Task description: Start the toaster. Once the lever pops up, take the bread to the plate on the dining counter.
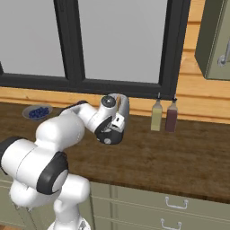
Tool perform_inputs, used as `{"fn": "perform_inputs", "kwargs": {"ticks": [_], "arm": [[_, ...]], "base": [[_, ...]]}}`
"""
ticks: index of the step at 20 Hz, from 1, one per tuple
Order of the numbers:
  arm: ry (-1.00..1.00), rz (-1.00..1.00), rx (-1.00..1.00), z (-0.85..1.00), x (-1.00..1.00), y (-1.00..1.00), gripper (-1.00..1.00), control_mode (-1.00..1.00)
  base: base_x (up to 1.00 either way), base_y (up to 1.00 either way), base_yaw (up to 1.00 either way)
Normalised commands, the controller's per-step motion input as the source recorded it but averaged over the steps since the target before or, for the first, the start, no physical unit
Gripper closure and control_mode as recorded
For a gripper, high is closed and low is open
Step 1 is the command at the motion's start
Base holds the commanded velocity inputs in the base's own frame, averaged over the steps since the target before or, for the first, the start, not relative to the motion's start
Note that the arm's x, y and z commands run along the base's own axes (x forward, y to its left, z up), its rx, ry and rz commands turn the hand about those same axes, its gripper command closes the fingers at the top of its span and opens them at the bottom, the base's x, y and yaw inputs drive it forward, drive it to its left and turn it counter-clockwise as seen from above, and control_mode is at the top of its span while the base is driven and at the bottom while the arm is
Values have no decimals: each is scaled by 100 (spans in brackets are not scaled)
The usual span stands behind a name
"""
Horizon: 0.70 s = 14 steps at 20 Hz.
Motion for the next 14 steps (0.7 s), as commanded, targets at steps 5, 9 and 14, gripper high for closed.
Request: {"fn": "perform_inputs", "kwargs": {"ticks": [5,9,14], "arm": [[3,0,0,-59,-33,0,100,-100],[0,-1,0,-60,-8,0,100,-100],[0,-1,0,-57,0,0,100,-100]], "base": [[0,0,0],[0,0,0],[0,0,0]]}}
